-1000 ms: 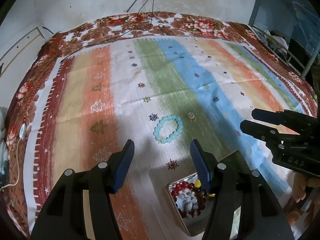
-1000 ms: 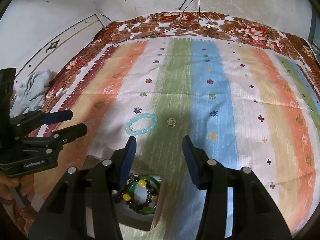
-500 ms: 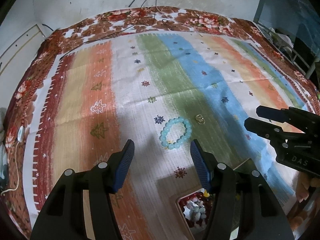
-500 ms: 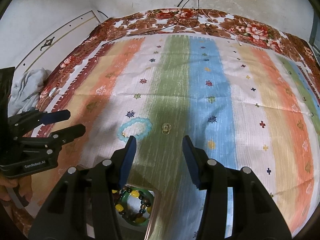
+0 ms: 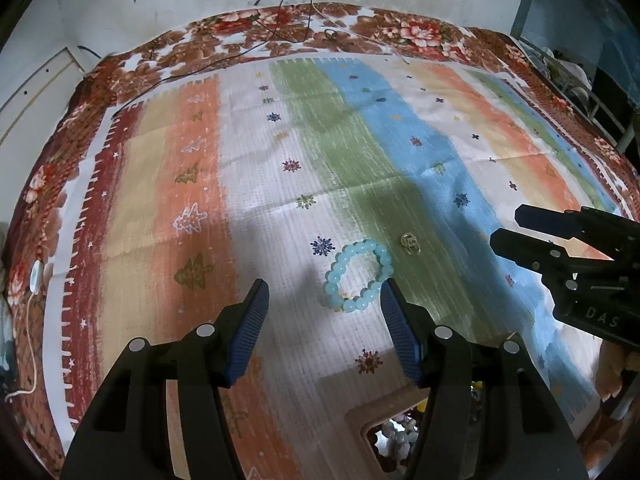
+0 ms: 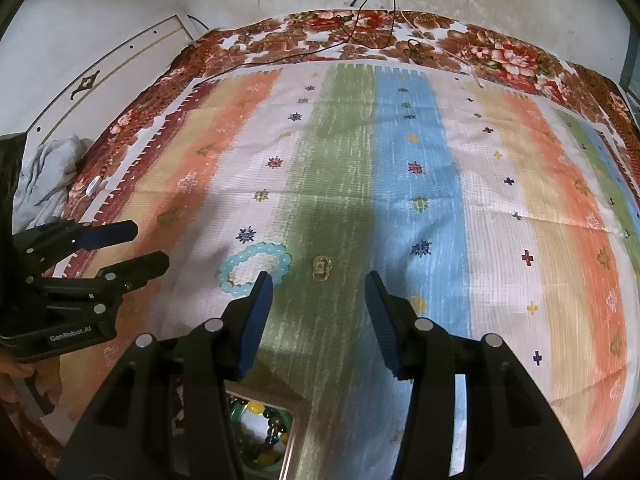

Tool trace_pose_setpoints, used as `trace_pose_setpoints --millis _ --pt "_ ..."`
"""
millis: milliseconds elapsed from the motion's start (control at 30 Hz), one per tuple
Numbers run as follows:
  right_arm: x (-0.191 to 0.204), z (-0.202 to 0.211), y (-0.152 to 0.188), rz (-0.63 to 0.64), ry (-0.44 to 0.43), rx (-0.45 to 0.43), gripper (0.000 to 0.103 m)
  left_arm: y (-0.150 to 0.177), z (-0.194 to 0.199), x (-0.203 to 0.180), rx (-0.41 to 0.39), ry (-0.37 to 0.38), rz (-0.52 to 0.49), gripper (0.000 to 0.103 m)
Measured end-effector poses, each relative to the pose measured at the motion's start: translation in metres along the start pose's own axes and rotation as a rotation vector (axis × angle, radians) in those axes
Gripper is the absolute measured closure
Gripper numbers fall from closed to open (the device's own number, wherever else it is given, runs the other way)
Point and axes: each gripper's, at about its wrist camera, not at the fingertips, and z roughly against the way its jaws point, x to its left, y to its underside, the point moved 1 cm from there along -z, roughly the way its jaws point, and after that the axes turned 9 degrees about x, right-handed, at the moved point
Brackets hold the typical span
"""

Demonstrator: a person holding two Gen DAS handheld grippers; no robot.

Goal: Organize jewelry
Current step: 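Move left tool to the light-blue bracelet while right tool approaches the small gold ring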

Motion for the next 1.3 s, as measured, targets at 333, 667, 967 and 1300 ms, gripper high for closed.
trace_pose_setpoints --millis 333,667,967,1300 --pt "-0.006 -0.018 -0.012 0.006 0.013 0.029 0.054 -0.017 -0.016 0.001 0.028 -0.004 -0.014 0.045" --pt "-0.01 -0.044 -0.021 -0.011 -0.054 0.106 0.054 -0.021 -0.036 0.001 0.08 0.0 -0.032 0.045" --pt "-0.015 -0.066 -0.023 -0.023 -0.078 0.175 0.054 -0.026 -0.052 0.007 0.132 0.054 -0.007 0.045" --pt "-0.016 -0.084 -0.026 -0.017 -0.076 0.219 0.052 -0.025 -0.071 0.007 0.186 0.048 -0.027 0.045"
